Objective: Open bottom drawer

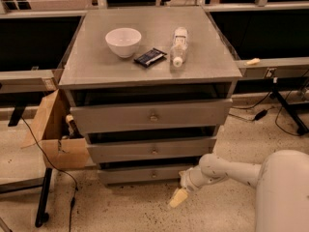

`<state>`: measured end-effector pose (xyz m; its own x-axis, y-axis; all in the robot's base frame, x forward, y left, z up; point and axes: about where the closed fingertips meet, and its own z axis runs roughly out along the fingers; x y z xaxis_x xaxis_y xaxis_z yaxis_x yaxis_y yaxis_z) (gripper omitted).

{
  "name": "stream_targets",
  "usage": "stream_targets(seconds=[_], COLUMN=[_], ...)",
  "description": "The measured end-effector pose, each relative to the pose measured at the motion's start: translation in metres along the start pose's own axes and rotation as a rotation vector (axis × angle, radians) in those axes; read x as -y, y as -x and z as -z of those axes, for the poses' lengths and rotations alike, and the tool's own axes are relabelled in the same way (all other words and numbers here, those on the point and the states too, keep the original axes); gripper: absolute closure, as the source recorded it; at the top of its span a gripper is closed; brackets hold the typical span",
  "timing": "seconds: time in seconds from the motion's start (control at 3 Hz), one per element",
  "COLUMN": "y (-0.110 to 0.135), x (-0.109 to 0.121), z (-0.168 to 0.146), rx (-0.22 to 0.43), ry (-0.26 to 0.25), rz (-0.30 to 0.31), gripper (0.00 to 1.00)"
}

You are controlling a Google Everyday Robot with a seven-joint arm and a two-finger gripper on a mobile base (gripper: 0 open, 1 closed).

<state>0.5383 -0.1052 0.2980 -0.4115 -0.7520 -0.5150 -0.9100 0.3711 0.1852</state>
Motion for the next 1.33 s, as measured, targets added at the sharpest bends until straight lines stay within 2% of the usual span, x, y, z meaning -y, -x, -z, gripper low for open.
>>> stream_targets(seconds=[0.33,0.67,1.0,1.33], y=[-0.001,0.000,0.009,0.019], x=[0.016,0.044,0.066,0.079], z=[-0.017,-0.048,-0.069,-0.066], rx=[-0.010,0.004,0.041,0.094], ry=[-0.005,0.000,-0.013,-0.075], rz=[-0.009,-0.014,0.006,0.027], gripper=[0.00,0.00,0.00,0.00])
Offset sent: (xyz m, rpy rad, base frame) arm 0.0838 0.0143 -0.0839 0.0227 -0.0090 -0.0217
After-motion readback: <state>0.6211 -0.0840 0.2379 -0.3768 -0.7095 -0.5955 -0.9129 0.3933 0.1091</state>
